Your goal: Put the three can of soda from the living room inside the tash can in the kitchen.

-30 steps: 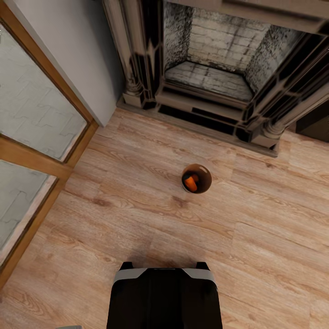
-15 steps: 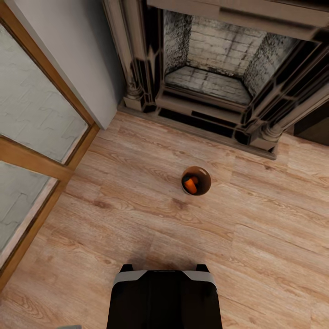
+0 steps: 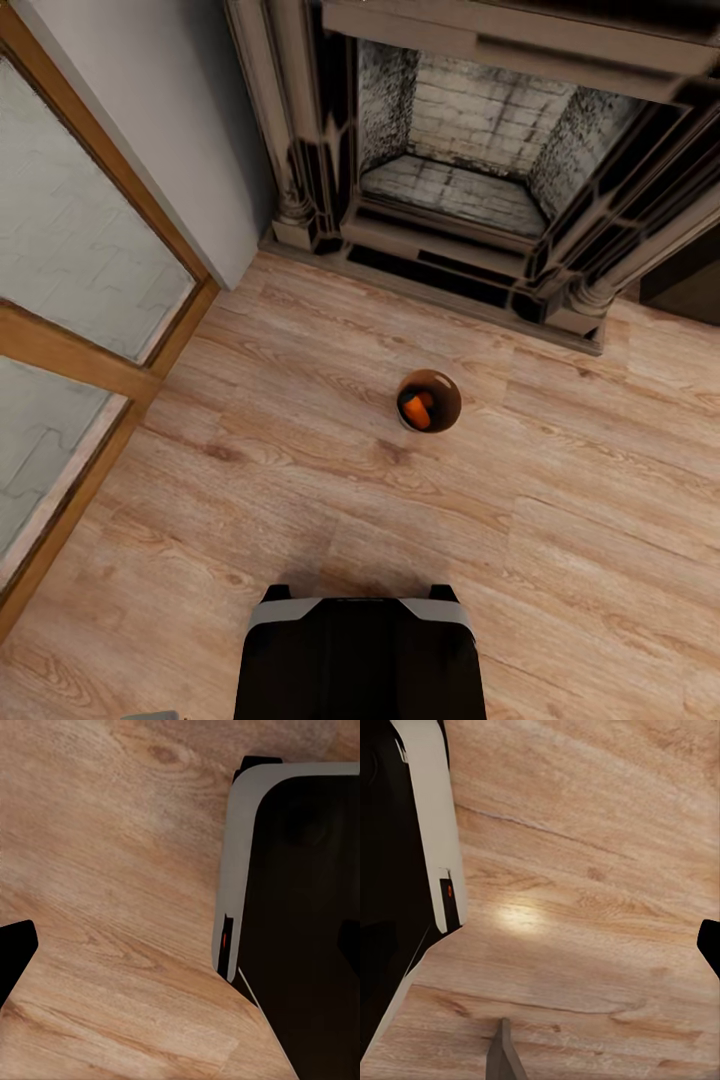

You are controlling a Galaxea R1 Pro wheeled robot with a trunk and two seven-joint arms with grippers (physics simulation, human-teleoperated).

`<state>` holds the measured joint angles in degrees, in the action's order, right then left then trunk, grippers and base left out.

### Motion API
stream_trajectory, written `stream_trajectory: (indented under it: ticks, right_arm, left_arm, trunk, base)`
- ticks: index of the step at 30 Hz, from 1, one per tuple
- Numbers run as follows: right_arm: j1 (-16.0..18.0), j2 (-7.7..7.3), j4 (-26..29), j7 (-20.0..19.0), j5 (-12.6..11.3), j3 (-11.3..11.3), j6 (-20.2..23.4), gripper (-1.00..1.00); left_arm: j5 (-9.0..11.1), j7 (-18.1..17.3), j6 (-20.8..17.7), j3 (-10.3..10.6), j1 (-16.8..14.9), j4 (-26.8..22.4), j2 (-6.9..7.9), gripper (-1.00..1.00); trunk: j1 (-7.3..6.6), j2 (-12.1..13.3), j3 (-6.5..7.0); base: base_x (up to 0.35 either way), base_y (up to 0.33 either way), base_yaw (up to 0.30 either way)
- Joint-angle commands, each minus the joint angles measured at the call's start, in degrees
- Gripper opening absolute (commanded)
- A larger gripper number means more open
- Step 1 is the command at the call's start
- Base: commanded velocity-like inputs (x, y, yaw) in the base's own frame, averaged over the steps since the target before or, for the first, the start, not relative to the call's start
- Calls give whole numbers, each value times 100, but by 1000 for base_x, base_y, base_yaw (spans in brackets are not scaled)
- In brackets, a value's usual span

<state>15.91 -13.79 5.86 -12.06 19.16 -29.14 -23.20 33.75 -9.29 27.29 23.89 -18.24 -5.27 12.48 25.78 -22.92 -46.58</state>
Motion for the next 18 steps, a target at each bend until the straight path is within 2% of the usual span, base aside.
stream_trajectory:
  ticks: [1,18]
  right_arm:
    - [0,0,2,4,0,-1,0,100]
    - [0,51,-52,35,-31,-27,0,100]
  left_arm:
    - [0,1,-1,2,1,0,0,100]
    - [-2,6,-4,13,0,-5,-8,100]
  trunk:
    - [0,0,3]
    - [0,0,16]
  base:
    - [0,0,0]
    - [0,0,0]
